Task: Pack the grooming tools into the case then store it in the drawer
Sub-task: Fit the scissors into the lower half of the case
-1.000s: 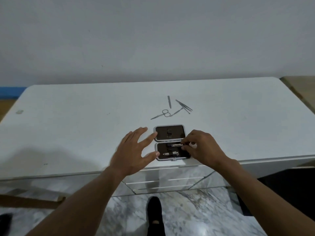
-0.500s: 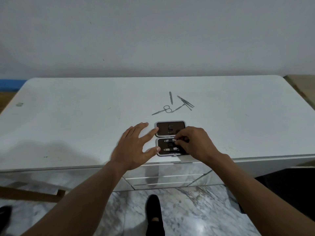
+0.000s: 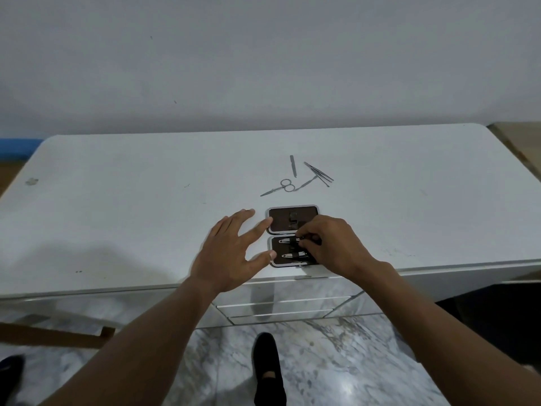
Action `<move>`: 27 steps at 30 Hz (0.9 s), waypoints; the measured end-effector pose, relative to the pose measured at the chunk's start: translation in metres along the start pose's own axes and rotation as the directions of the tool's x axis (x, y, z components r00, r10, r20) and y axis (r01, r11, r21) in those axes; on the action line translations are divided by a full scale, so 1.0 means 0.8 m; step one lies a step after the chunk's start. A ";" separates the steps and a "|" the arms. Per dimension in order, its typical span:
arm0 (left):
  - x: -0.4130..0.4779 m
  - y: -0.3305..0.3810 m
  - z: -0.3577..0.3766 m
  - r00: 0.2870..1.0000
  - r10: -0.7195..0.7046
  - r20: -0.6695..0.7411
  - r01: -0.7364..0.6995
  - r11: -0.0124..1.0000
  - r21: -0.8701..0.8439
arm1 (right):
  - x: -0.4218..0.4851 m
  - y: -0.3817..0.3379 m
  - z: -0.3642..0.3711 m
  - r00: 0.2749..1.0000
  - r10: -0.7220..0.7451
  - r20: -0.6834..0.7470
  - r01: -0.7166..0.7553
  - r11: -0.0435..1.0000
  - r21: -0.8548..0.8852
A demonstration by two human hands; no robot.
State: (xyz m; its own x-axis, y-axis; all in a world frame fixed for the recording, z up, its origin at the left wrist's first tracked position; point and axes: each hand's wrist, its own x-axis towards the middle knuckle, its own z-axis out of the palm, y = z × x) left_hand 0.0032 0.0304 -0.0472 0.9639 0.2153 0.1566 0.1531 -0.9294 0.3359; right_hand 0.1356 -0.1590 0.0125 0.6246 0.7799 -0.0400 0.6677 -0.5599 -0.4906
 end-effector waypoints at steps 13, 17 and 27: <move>0.002 0.000 -0.002 1.000 -0.002 0.002 0.002 1.000 -0.001 | 0.128 -0.003 -0.032 0.995 0.076 -0.057 -0.083 0.988 -0.127; 0.002 0.002 -0.002 1.000 -0.006 -0.004 0.006 1.000 -0.004 | 0.167 0.001 -0.023 0.996 0.060 0.059 -0.041 0.956 -0.292; 0.003 0.004 -0.005 1.000 -0.025 0.000 0.025 1.000 0.002 | 0.187 -0.001 -0.023 0.987 -0.007 0.162 0.076 0.901 -0.427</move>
State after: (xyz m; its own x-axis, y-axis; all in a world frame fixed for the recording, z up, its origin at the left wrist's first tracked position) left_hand 0.0052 0.0292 -0.0422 0.9596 0.2389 0.1485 0.1777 -0.9241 0.3383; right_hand 0.2359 -0.0467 0.0228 0.5460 0.8187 -0.1775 0.8223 -0.5643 -0.0734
